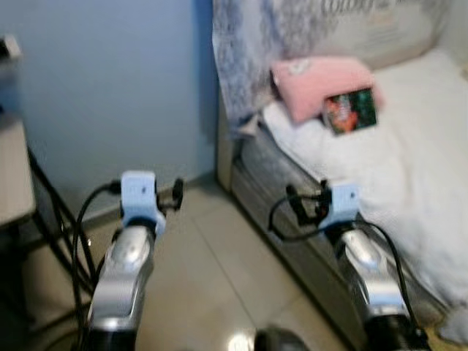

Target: Clean up the room

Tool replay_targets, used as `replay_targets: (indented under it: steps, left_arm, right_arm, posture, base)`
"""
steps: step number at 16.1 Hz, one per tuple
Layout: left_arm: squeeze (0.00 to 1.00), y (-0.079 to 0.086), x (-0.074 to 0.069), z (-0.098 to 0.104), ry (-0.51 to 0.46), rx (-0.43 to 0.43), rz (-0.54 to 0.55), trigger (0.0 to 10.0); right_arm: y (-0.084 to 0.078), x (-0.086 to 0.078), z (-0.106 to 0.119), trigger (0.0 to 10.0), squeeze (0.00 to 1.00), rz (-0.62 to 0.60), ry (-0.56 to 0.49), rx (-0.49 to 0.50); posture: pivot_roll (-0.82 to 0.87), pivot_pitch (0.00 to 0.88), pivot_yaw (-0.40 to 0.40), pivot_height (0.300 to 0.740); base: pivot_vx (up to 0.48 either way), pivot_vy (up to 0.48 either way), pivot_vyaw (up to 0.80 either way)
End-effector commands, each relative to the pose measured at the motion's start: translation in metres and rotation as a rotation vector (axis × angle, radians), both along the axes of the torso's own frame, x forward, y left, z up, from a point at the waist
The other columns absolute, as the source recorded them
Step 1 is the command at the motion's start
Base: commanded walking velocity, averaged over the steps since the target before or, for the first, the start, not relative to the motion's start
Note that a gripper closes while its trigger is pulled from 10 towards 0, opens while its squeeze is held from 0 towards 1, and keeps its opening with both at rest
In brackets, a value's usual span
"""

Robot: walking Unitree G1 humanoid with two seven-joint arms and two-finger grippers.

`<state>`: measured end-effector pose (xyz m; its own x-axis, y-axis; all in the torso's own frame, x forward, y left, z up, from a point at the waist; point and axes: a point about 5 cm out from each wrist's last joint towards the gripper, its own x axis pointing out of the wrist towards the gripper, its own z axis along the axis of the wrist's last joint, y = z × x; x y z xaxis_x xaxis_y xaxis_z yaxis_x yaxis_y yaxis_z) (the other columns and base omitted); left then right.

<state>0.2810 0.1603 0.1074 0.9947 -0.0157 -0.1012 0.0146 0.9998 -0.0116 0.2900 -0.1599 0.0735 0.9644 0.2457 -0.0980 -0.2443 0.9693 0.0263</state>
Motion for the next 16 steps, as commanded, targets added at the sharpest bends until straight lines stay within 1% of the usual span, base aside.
replay_targets:
  steps: [1,4,8,11,15,16]
  left_arm:
    - [0.0,-0.008,-0.001,-0.005,0.025,-0.036,-0.03,10.0]
    - [0.0,-0.003,0.005,-0.002,0.013,-0.051,0.01,10.0]
    - [0.0,-0.002,0.008,-0.001,0.012,-0.024,-0.001,10.0]
    - [0.0,-0.002,0.01,0.0,0.011,-0.014,-0.005,10.0]
    - [0.0,-0.003,0.011,-0.003,0.023,-0.026,0.009,10.0]
    - [0.0,-0.004,0.012,-0.004,0.033,-0.012,0.012,10.0]
  right_arm:
    - [-0.004,0.001,0.0,10.0,0.03,-0.016,0.009,0.0]
    - [0.0,0.001,-0.001,10.0,0.03,-0.018,0.011,0.012]
    - [0.005,0.002,0.0,10.0,0.04,0.005,-0.001,0.009]
    - [0.005,0.005,0.002,10.0,0.07,0.002,-0.014,0.006]
    - [0.004,0.007,0.003,10.0,0.09,0.004,-0.017,0.0]
    - [0.002,0.008,0.002,10.0,0.1,-0.007,-0.013,0.008]
  posture:
    - [-0.06,0.0,-0.02,0.698]
    - [-0.07,0.0,-0.011,0.698]
    - [-0.06,0.0,-0.008,0.698]
    - [-0.06,0.0,-0.008,0.698]
    - [-0.06,0.0,-0.01,0.698]
    - [-0.06,0.0,-0.01,0.698]
  base:
    - [0.472,0.0,0.0]
    - [0.48,0.0,0.0]
    - [0.48,0.0,0.0]
    - [0.48,0.0,0.73]
    - [0.48,0.0,0.66]
    - [0.48,0.0,0.64]
